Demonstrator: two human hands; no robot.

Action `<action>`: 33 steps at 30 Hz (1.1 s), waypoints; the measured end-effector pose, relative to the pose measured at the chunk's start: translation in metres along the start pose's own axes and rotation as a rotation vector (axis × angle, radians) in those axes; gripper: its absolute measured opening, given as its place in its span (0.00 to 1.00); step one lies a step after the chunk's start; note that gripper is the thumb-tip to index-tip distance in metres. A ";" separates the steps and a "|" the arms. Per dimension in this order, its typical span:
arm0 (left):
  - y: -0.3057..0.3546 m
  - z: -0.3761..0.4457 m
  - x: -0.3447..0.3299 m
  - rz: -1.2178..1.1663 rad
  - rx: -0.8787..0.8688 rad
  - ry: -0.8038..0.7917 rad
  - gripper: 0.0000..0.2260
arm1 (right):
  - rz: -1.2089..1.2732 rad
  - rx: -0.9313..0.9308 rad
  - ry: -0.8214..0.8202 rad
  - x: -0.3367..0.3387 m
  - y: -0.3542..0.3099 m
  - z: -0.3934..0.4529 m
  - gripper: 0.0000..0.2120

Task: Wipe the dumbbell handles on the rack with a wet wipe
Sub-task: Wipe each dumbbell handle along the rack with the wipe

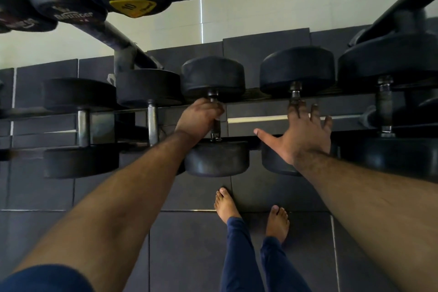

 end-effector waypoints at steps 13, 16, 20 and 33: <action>-0.014 -0.001 0.012 -0.102 0.363 0.114 0.12 | -0.010 -0.008 -0.005 0.000 0.000 0.000 0.67; -0.015 -0.011 0.005 -0.209 0.280 0.021 0.12 | -0.011 0.001 -0.003 -0.001 0.001 0.001 0.67; -0.021 -0.039 0.001 -0.408 0.199 -0.439 0.12 | 0.001 0.009 0.006 -0.002 0.001 0.000 0.66; -0.029 -0.027 -0.053 -1.300 1.046 -0.063 0.13 | 0.014 -0.013 0.012 -0.003 0.001 0.001 0.65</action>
Point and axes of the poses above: each hand's wrist, its own z-axis towards the middle knuckle, its own x-axis out of the back of the hand, y = z × x, the point moved 4 cm from there along z, towards the middle knuckle, and after that the axes turned 8 degrees about -x, right-handed, at the moved point
